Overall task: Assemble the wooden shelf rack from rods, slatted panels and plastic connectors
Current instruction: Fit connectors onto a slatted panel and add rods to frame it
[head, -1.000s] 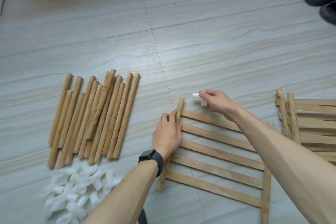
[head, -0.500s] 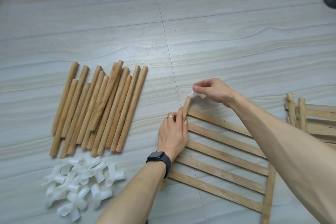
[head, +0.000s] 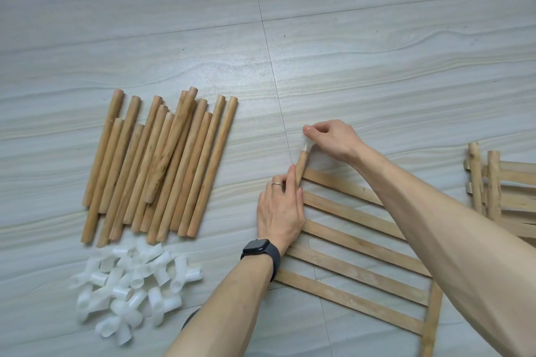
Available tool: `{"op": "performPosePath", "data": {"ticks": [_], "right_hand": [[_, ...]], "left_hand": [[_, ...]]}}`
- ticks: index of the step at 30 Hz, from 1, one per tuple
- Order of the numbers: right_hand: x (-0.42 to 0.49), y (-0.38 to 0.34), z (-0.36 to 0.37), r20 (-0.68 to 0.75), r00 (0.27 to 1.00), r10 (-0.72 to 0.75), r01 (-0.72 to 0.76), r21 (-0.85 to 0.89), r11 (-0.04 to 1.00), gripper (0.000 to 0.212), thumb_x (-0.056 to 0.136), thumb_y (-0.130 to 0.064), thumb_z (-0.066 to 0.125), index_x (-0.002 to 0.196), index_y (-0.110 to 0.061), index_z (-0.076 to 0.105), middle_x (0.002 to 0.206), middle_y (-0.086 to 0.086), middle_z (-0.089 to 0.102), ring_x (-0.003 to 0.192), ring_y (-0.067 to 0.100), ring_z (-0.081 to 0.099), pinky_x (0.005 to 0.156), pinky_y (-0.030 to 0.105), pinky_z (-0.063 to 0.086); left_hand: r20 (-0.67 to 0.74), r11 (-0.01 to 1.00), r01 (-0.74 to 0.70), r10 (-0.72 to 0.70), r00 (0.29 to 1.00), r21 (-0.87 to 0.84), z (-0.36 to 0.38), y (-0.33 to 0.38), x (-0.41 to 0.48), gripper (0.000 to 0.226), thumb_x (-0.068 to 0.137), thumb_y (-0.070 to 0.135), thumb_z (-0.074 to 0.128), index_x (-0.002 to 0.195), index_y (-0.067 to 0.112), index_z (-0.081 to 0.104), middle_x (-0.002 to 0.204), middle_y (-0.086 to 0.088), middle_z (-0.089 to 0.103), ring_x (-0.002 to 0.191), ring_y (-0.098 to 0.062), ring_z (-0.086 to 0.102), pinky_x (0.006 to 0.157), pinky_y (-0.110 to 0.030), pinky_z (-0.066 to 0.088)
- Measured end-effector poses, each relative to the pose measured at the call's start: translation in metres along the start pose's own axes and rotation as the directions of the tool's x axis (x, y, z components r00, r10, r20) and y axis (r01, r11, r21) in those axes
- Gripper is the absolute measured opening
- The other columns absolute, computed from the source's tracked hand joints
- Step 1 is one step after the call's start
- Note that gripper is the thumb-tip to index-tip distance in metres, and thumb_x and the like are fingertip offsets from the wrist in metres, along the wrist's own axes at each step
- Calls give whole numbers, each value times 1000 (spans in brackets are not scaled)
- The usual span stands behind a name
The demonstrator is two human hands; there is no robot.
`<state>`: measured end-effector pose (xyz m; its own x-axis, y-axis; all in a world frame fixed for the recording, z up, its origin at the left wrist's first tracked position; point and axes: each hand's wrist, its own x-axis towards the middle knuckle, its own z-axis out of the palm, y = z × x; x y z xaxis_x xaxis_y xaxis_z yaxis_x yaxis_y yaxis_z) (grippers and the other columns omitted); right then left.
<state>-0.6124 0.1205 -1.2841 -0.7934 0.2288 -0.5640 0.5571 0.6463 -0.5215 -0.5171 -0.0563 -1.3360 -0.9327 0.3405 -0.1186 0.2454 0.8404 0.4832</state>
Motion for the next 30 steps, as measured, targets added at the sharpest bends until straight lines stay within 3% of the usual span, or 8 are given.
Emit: {"op": "performPosePath", "data": {"ticks": [6,12,17,21,25,30], "right_hand": [[-3,2,-5,64,998,2,-5,48,999,34,99,-44,58,123,-25,73,130,-3,69,125,16,58,92,21,38],[-3,1,-7,128,992,0,-17,136,991,33,100,-34,61,128,-20,71,136,-2,66,131,13,54,115,32,38],[-5,-2,-7,151,988,-33,8,167,986,30,102,-24,57,128,-18,70,135,-1,66,130,10,55,115,27,36],[-2,-11,-5,147,989,-23,4,133,991,31,100,-12,53,123,-17,72,129,0,68,119,9,58,101,19,40],[-8,-6,2,97,995,-12,-3,154,988,35,102,-18,51,135,-17,65,142,0,61,137,14,50,117,28,33],[-5,-11,-1,84,996,-17,17,3,1000,37,101,-22,50,135,-23,65,143,-3,60,140,14,47,113,20,31]], "left_hand": [[-39,1000,-17,17,999,7,3,-1,0,53,96,23,59,146,9,49,109,-12,60,85,-31,58,68,-42,49],[-67,1000,-19,20,998,11,7,-3,1,53,95,22,60,145,9,49,108,-11,59,84,-30,57,66,-40,46],[-66,1000,-18,19,998,8,7,-3,1,51,96,23,56,145,9,49,108,-11,59,83,-30,57,67,-40,46],[-47,1000,-16,16,999,4,4,-2,1,52,96,21,58,145,8,49,108,-12,59,83,-31,57,66,-41,45],[-46,999,-27,28,999,23,3,-1,1,53,95,21,59,145,7,49,108,-12,60,81,-29,57,63,-39,43],[-63,999,-31,34,997,40,5,-1,1,53,95,22,56,145,7,49,107,-11,59,80,-29,57,63,-38,41]]}}
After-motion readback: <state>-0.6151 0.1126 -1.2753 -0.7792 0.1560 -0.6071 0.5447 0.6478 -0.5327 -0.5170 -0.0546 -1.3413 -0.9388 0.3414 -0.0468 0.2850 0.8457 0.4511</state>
